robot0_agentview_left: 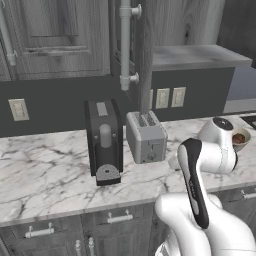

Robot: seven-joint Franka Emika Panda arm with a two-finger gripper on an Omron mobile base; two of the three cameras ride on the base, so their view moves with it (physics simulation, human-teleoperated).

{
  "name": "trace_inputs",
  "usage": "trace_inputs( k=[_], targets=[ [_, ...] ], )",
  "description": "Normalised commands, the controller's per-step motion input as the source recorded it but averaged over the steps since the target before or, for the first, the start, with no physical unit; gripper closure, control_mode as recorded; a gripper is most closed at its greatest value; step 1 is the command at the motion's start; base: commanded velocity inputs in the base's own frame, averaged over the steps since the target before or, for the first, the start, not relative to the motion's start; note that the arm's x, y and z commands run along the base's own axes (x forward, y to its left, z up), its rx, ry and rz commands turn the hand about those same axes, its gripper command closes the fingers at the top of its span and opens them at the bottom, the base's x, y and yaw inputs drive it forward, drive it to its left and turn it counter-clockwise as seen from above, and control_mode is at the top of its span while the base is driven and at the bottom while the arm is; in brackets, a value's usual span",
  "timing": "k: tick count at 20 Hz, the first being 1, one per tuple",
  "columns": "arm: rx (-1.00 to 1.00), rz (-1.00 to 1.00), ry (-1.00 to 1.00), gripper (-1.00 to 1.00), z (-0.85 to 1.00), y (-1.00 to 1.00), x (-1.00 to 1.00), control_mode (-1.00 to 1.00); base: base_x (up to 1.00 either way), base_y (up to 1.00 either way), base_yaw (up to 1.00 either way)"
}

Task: Pick the potatos from the cabinet and place them in one bowl. Pick the mango from the sink and place it in the other bowl.

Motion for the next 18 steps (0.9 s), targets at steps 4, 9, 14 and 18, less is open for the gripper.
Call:
trace_inputs(
  k=[4,9,14,18],
  targets=[
    [0.0,0.0,0.0,-1.0,0.0,0.13,-0.09,-1.0,0.0,0.0,0.0],
    [0.01,0.0,0.0,-1.0,0.0,0.07,-0.06,1.0,-0.1,0.01,0.0],
    [0.0,0.0,0.0,-1.0,0.0,0.0,0.0,1.0,-0.61,0.0,0.0],
    [0.0,0.0,0.0,-1.0,0.0,0.0,0.0,1.0,-0.6,0.0,0.0]
  ],
)
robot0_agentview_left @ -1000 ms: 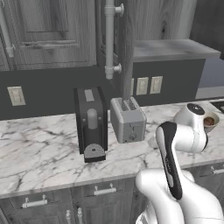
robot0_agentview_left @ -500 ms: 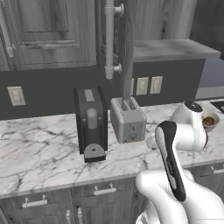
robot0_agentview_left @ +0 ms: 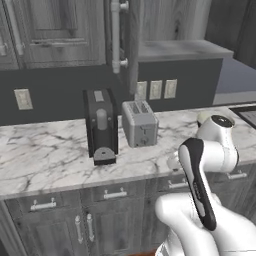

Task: Pick the potatos from the cabinet and place them in one bowl. Pick the mango from the sink and place it in the other bowl.

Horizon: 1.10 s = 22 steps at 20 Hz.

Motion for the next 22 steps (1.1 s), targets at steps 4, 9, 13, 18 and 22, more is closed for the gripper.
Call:
trace_inputs(
  k=[4,9,13,18,22],
  targets=[
    [0.0,0.0,0.0,-1.0,0.0,0.0,0.0,1.0,-0.29,-0.09,0.0],
    [0.0,0.0,0.0,-1.0,0.0,0.0,0.0,1.0,-0.32,-0.37,0.0],
    [0.0,0.0,0.0,-1.0,0.0,0.0,0.0,1.0,-0.29,-0.64,0.0],
    [0.0,0.0,0.0,-1.0,0.0,0.0,0.0,1.0,-0.21,-0.65,0.0],
    [0.0,0.0,0.0,-1.0,0.0,0.0,0.0,1.0,-0.16,-0.61,0.0]
  ],
)
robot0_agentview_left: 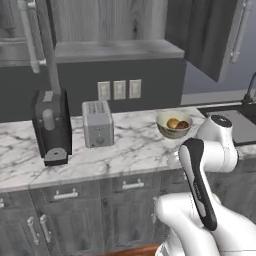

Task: Pick the potatos from the cabinet and place them in one bowl. Pick the mango from the sink and place it in the other bowl.

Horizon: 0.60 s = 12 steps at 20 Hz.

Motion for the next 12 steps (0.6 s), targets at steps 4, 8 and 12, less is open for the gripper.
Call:
trace_inputs(
  k=[4,8,12],
  targets=[
    [0.0,0.0,0.0,-1.0,0.0,0.0,0.0,1.0,-0.19,-0.6,0.0],
    [0.0,0.0,0.0,-1.0,0.0,0.0,0.0,1.0,-0.24,-0.63,0.0],
    [0.0,0.0,0.0,-1.0,0.0,0.0,0.0,1.0,-0.23,-0.68,0.0]
  ],
)
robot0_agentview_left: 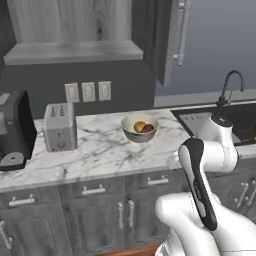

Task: Pick the potatos from the cabinet and place them in one bowl. Pick the mango from the sink and place it in the other bowl.

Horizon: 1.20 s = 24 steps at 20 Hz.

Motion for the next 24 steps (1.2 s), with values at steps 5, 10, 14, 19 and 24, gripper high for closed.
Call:
trace_inputs(
  k=[5,10,14,19,24],
  targets=[
    [0.0,0.0,0.0,-1.0,0.0,0.0,0.0,1.0,-0.18,-0.72,0.0],
    [0.0,0.0,0.0,-1.0,0.0,0.0,0.0,1.0,-0.13,-0.76,0.0],
    [0.0,0.0,0.0,-1.0,0.0,0.0,0.0,1.0,-0.08,-0.79,0.02],
    [0.0,0.0,0.0,-1.0,0.0,0.0,0.0,1.0,-0.03,-0.79,0.02],
    [0.0,0.0,0.0,-1.0,0.0,0.0,0.0,1.0,-0.02,-0.8,0.03]
  ],
)
